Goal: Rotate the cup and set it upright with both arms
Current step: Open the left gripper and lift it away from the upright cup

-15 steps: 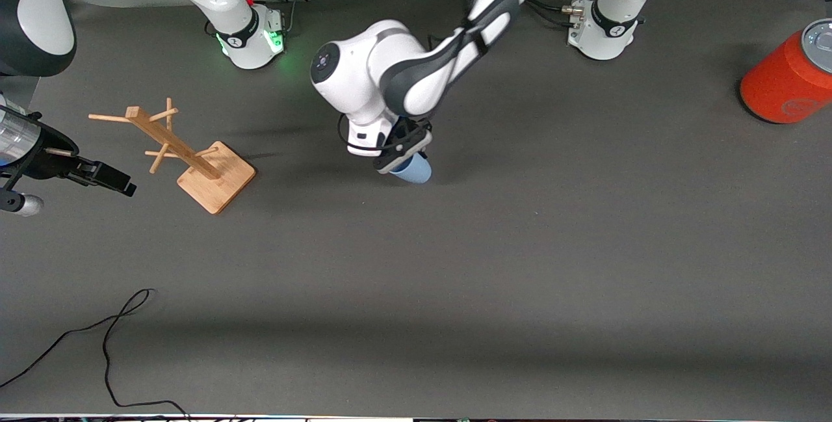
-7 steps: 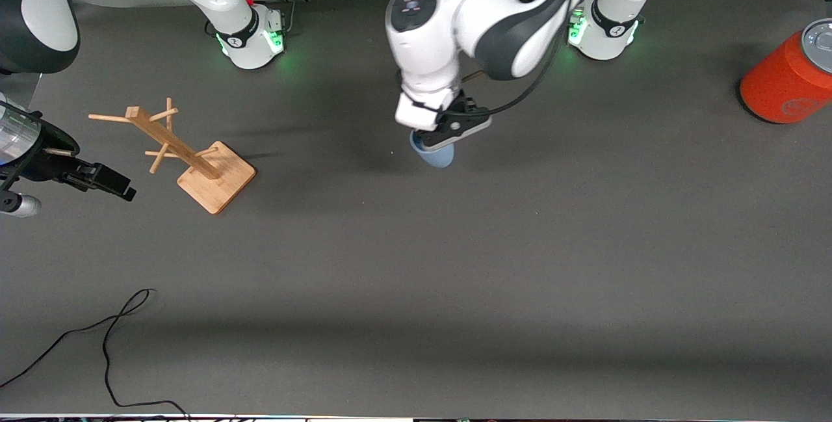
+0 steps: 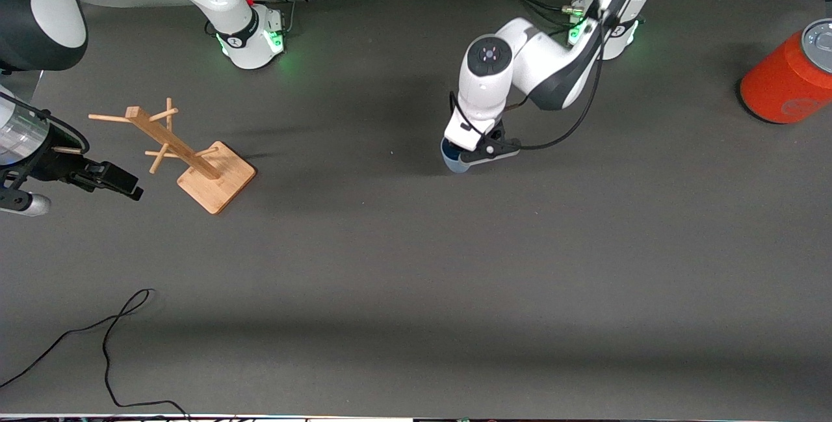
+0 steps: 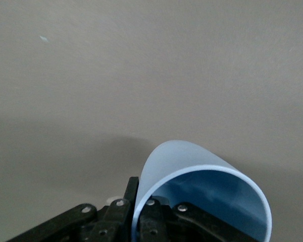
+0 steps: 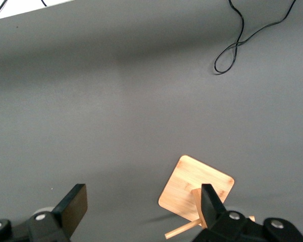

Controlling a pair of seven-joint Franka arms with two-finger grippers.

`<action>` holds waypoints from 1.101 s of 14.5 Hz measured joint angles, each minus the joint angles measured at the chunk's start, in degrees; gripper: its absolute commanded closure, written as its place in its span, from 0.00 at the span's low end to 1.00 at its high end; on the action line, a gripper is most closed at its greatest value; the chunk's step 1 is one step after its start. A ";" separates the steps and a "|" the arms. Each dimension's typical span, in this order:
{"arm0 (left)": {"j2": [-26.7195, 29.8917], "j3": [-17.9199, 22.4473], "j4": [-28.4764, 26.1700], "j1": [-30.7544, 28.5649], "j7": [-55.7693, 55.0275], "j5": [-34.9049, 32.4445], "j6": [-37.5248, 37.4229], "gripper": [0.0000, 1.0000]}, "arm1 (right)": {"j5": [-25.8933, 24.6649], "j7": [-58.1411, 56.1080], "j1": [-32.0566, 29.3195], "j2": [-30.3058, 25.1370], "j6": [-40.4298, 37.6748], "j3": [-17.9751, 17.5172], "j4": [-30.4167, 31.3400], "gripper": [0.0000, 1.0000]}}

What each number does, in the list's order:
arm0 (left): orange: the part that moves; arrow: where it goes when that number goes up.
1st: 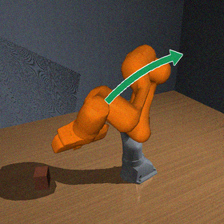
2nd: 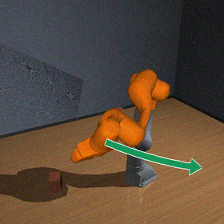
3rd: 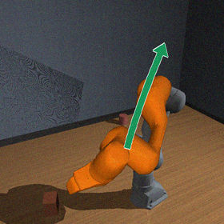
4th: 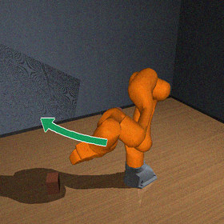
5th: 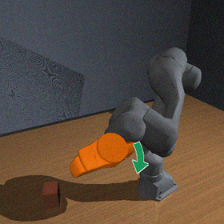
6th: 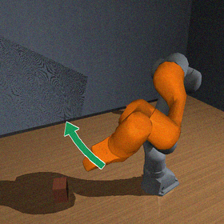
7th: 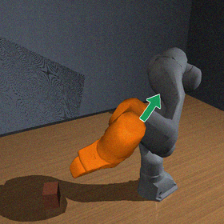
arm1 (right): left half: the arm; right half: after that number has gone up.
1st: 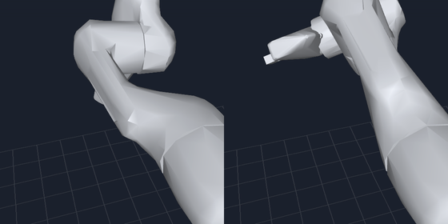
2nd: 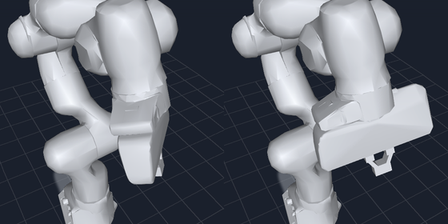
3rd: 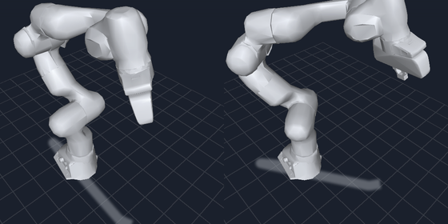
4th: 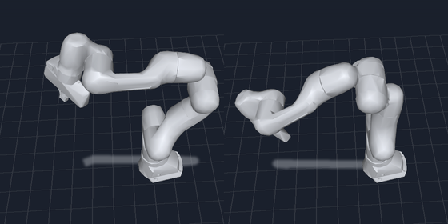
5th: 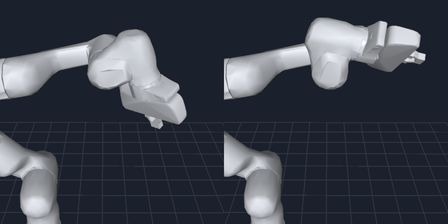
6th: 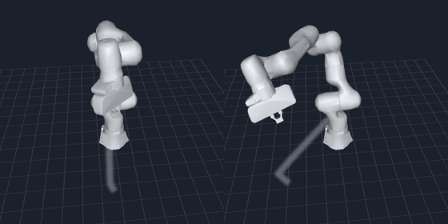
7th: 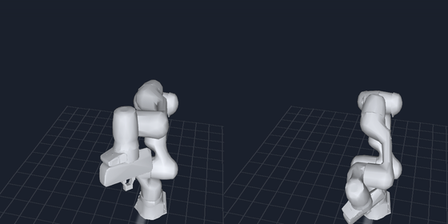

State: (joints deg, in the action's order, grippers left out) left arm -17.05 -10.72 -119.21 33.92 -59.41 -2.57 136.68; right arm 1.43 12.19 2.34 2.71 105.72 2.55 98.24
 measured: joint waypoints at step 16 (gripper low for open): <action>-3.94 -0.53 4.51 0.25 0.94 0.13 -1.44 0.00 | -0.17 -1.72 0.72 0.52 0.00 -0.03 -0.07 0.00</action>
State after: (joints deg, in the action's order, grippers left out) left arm -20.99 -11.25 -114.70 34.17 -58.47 -2.44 135.23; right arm 1.26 10.47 3.07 3.23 105.72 2.52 98.17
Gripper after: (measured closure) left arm 0.093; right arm 0.000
